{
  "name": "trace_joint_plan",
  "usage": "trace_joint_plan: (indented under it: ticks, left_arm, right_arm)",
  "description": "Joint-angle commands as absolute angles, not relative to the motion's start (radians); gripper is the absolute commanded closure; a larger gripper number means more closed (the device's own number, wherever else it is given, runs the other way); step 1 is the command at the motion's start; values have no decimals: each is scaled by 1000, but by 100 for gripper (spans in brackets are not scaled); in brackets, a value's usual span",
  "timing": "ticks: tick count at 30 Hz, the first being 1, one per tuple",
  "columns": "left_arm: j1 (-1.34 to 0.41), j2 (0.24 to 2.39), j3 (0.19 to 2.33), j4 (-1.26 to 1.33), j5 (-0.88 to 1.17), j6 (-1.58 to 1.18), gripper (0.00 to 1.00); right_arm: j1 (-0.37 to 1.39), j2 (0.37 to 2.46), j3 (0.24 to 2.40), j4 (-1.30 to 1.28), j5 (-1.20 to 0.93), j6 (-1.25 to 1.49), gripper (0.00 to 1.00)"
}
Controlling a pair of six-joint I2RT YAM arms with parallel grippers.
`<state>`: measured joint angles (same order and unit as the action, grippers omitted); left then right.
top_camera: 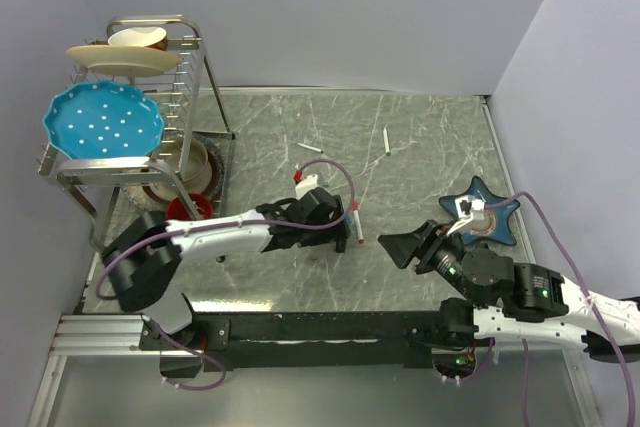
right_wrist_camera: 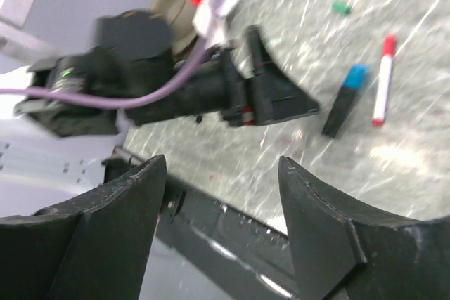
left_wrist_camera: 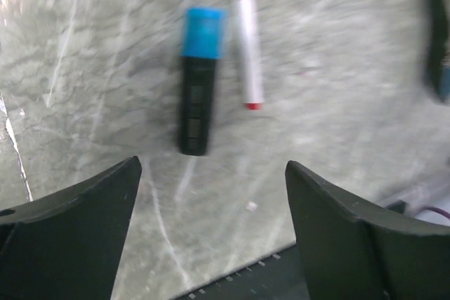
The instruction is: Insert the pens into the pen caps
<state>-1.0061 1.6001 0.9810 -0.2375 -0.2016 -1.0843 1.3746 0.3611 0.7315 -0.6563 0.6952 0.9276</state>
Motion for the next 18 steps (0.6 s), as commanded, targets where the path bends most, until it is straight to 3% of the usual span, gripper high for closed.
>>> trace_joint_plan:
  ticks: [1, 6, 9, 15, 18]
  left_arm:
    - [-1012, 1444, 959, -212, -230, -1022, 9]
    - [-1012, 1336, 922, -198, -212, -934, 2]
    - [-1012, 1260, 907, -210, -209, -893, 1]
    - [-1012, 1071, 813, -156, -143, -786, 1]
    - [-1012, 1009, 804, -156, -80, -726, 1]
  right_arm:
    - [1378, 409, 845, -626, 868, 809, 30]
    - [1352, 539, 914, -563, 963, 634, 33]
    - [1225, 632, 969, -537, 884, 557, 33]
    - [665, 756, 956, -419, 372, 463, 33]
    - [467, 895, 983, -385, 261, 433, 32]
